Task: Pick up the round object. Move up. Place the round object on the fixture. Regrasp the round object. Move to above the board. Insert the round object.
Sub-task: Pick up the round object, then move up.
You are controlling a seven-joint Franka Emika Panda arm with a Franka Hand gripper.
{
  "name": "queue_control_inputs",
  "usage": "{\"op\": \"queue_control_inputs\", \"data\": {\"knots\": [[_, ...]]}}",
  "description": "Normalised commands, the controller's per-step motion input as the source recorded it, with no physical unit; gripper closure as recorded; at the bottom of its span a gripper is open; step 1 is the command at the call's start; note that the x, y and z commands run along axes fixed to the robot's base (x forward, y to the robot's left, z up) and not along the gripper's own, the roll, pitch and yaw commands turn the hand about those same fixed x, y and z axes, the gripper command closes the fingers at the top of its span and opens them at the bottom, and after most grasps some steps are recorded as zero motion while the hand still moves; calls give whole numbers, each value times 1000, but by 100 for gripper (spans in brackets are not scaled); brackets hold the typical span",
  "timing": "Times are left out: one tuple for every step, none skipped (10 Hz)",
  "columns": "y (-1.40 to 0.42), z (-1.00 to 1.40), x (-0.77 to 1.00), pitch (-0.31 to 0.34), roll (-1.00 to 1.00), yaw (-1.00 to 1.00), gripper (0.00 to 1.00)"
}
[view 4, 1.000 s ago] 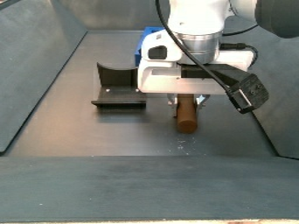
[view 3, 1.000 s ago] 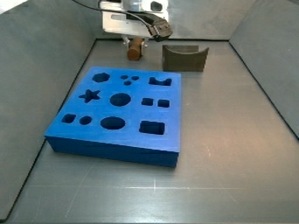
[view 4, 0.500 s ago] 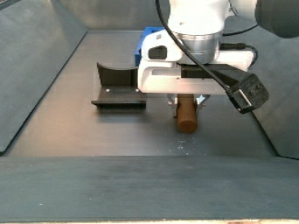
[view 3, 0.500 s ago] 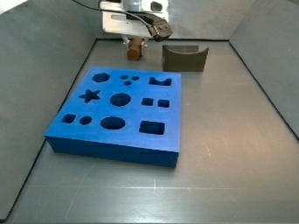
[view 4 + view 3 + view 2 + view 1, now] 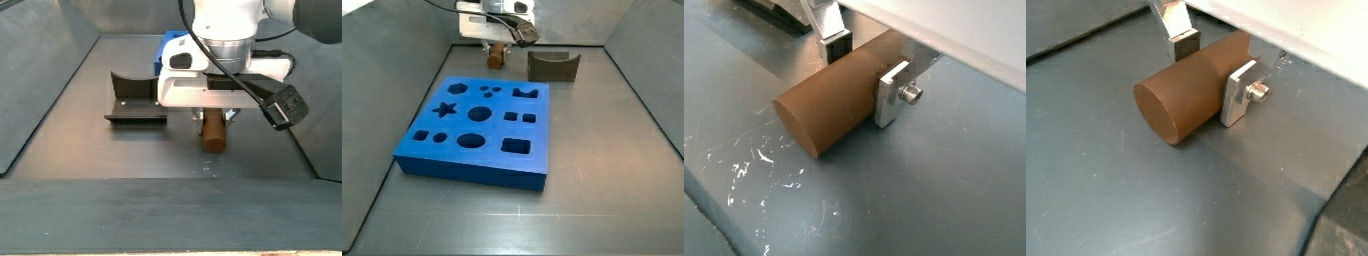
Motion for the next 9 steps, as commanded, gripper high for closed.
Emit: {"op": "queue_control_inputs", "data": {"knots": [[0,0,0,0,0,0,100],[0,0,0,0,0,0,100],[0,0,0,0,0,0,100],[0,0,0,0,0,0,100],[0,0,0,0,0,0,100],[0,0,0,0,0,0,100],[0,0,0,0,0,0,100],[0,541,0,0,0,0,100],[-2,588,33,-41,2,-30,100]]}}
